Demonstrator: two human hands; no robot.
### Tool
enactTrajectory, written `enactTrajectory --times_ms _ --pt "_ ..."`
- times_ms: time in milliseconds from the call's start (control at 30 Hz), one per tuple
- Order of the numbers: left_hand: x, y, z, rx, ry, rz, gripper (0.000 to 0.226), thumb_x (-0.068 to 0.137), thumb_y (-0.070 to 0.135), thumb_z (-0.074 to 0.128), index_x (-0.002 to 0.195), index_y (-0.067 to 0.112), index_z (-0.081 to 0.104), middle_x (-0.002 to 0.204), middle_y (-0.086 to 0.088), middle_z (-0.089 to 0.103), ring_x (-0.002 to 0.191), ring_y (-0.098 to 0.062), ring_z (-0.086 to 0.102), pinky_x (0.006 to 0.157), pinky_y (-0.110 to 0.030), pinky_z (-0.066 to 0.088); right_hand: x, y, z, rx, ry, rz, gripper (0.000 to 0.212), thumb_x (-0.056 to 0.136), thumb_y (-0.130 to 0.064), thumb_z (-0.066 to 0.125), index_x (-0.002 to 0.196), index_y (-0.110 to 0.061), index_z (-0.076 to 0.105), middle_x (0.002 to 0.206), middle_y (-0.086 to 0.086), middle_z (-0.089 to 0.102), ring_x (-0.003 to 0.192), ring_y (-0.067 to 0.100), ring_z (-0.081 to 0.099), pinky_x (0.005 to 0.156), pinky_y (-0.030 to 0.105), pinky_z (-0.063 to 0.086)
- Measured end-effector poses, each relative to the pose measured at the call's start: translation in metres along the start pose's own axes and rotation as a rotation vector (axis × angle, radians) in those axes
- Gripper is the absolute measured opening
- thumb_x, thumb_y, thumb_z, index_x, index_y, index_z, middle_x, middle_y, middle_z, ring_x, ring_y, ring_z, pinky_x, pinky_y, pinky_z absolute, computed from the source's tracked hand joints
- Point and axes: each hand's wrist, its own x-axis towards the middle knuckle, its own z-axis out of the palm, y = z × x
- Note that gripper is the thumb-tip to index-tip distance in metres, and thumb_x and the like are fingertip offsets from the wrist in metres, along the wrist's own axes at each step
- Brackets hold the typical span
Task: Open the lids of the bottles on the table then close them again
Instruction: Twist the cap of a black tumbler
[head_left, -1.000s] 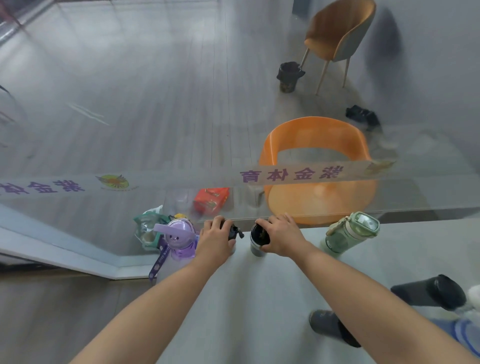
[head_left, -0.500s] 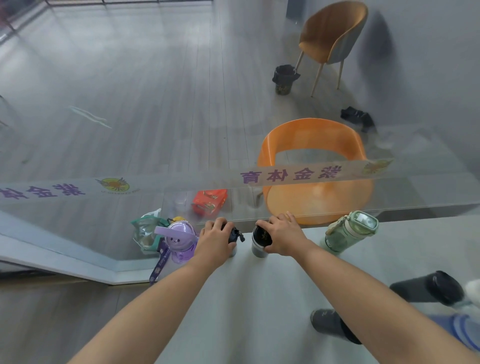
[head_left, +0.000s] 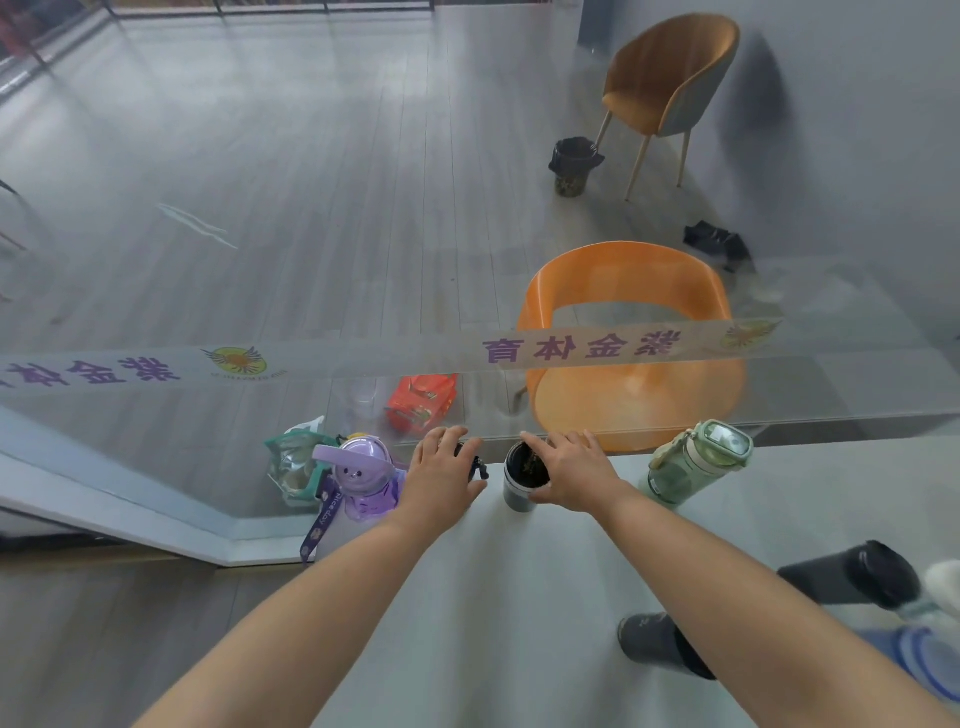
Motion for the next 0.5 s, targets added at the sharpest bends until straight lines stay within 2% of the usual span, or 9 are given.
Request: enactTrajectory --times_ms 100,200,367,500 --pt "0.002 0.011 0.000 -0.018 0.031 0.087 0.051 0.073 0.034 0.076 0.118 0.019 0.059 0.127 -0.006 0.056 0.121 -0.033 0.046 0.102 -0.045 0.038 -0.026 0.016 -0.007 0.036 -0.024 0.032 0.085 0.082 -0.062 0.064 0.153 -0.031 0.028 0.145 0.004 0.049 0.135 0.028 0.042 0.114 0.046 0.028" --pt "0.003 0.032 -0.007 -0.033 0.022 0.175 0.044 0.076 0.032 0.073 0.116 0.020 0.060 0.121 -0.003 0.059 0.115 -0.031 0.049 0.099 -0.045 0.040 -0.069 0.036 -0.016 0.038 -0.101 0.123 0.076 0.085 -0.062 0.061 0.150 -0.029 0.038 0.145 0.004 0.051 0.133 0.029 0.046 0.110 0.045 0.037" --pt "0.002 0.077 -0.013 -0.037 -0.030 0.332 0.037 0.085 0.030 0.062 0.120 0.020 0.056 0.123 -0.003 0.055 0.115 -0.031 0.047 0.097 -0.042 0.037 -0.164 0.048 -0.010 0.147 -0.177 0.316 0.078 0.083 -0.066 0.061 0.150 -0.034 0.035 0.152 -0.001 0.043 0.137 0.025 0.043 0.110 0.041 0.039" --pt "-0.009 0.098 -0.001 -0.036 -0.097 0.405 0.043 0.089 0.033 0.060 0.129 0.021 0.050 0.131 -0.002 0.049 0.124 -0.030 0.040 0.102 -0.043 0.036 -0.220 0.041 0.007 0.235 -0.220 0.420 0.084 0.078 -0.064 0.067 0.149 -0.041 0.030 0.143 -0.003 0.044 0.133 0.023 0.045 0.106 0.039 0.042"
